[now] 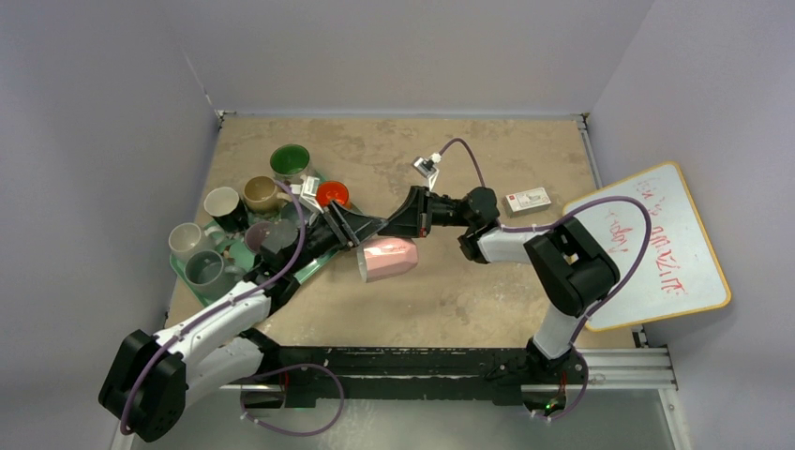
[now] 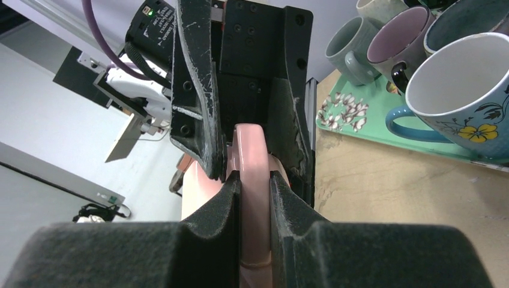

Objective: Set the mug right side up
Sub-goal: Turn over the cup at the center of the board.

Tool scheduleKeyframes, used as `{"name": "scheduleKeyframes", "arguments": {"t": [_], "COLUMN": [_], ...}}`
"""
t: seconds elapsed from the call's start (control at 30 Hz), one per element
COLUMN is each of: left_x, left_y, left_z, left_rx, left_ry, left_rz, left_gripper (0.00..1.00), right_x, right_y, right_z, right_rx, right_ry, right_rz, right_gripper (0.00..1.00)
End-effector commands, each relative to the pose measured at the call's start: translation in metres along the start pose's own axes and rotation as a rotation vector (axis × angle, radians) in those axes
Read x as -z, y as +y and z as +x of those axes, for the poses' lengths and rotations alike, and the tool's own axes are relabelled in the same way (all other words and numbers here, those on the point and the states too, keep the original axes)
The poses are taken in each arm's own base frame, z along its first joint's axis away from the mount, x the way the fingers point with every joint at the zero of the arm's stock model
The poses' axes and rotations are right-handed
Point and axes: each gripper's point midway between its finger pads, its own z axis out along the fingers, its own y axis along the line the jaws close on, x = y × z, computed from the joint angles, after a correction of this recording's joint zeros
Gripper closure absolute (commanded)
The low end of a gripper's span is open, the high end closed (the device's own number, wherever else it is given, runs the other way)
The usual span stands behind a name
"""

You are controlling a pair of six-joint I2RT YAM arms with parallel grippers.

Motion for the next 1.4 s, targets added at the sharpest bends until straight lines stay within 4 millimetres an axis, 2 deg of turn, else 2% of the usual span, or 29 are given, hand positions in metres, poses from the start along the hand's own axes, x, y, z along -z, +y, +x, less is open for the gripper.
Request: {"name": "scheduleKeyframes", "arguments": {"t": [0.0,0.07,0.17,0.33,0.4,0.43,0.67,0.8,0.97,1.0,1.03,1.13,1.27,1.37], "left_x": [0.001,0.002,0.002,0.001,0.000,0.000,0.006,0.009,0.006,0.006,0.006,0.005,0.003,0.000], "left_y": [-0.003,-0.001,-0.003,0.000,0.001,0.002,0.022,0.024,0.027,0.027,0.028,0.031,0.040,0.046], "left_z": [-0.010,-0.009,-0.010,-0.006,-0.004,-0.003,0.005,0.003,0.004,0.004,0.005,0.004,0.005,0.008], "left_rx": [-0.002,0.003,-0.016,-0.026,-0.039,-0.044,-0.018,0.032,-0.035,-0.044,-0.046,-0.035,-0.027,-0.027], "left_ry": [-0.060,-0.062,-0.062,-0.040,-0.025,-0.016,0.040,0.008,0.035,0.039,0.042,0.041,0.045,0.060], "left_rz": [0.002,-0.003,0.003,-0.005,-0.009,-0.018,-0.159,-0.170,-0.183,-0.182,-0.183,-0.208,-0.240,-0.253], "left_gripper": [0.57,0.59,0.80,0.86,0.99,1.00,1.00,1.00,1.00,1.00,1.00,1.00,1.00,1.00], "right_x": [-0.005,-0.005,-0.006,-0.007,-0.008,-0.008,-0.004,-0.004,-0.003,-0.002,-0.002,-0.003,-0.001,0.000], "right_y": [0.042,0.042,0.039,0.041,0.040,0.039,0.027,0.028,0.034,0.034,0.034,0.023,0.006,0.005], "right_z": [-0.026,-0.025,-0.026,-0.029,-0.030,-0.030,-0.020,-0.019,-0.019,-0.018,-0.018,-0.018,-0.009,-0.006], "right_rx": [0.156,0.160,0.160,0.151,0.147,0.145,0.095,0.099,0.107,0.106,0.099,0.057,0.000,-0.003], "right_ry": [-0.078,-0.075,-0.075,-0.083,-0.084,-0.084,-0.069,-0.075,-0.070,-0.070,-0.070,-0.084,-0.082,-0.075], "right_rz": [-0.121,-0.117,-0.110,-0.122,-0.122,-0.121,-0.102,-0.107,-0.114,-0.112,-0.108,-0.079,-0.066,-0.063], "right_gripper": [1.00,1.00,1.00,1.00,1.00,1.00,1.00,1.00,1.00,0.99,0.92,0.81,0.79,0.76]}}
